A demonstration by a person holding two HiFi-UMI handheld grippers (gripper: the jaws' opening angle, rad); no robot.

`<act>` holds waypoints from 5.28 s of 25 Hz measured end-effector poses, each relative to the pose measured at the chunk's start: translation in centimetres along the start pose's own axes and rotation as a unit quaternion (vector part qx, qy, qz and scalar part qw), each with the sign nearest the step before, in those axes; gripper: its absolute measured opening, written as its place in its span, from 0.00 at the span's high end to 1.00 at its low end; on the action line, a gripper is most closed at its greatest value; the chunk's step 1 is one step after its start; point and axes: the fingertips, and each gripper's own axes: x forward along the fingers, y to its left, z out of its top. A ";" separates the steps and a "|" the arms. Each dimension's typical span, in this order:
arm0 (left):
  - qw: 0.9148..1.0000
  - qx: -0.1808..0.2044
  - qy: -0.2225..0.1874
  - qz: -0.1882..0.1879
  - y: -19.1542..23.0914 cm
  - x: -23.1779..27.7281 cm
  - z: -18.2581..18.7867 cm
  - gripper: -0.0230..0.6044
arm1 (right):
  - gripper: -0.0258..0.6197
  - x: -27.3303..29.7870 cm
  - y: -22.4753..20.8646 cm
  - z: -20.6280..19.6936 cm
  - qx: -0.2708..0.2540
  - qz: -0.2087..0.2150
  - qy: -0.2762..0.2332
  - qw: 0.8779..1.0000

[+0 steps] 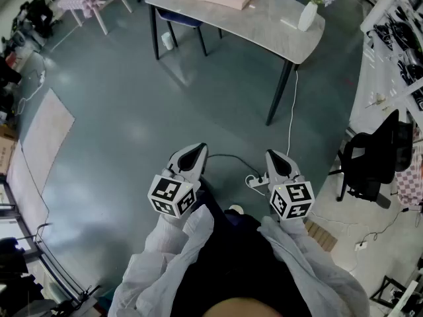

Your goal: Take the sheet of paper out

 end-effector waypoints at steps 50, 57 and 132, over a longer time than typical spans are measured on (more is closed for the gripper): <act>0.997 -0.029 -0.027 0.065 -3.8 -0.2 -0.3 0.00 | 0.94 -3.4 -1.0 2.1 0.025 0.033 -0.036 0.998; 0.998 -0.026 -0.015 0.064 0.9 4.2 2.1 0.00 | 0.94 2.3 -2.8 5.8 0.021 0.035 -0.039 0.998; 0.998 -0.068 0.011 0.015 31.1 34.5 16.0 0.04 | 0.94 42.6 -15.8 23.0 0.006 0.009 -0.002 1.000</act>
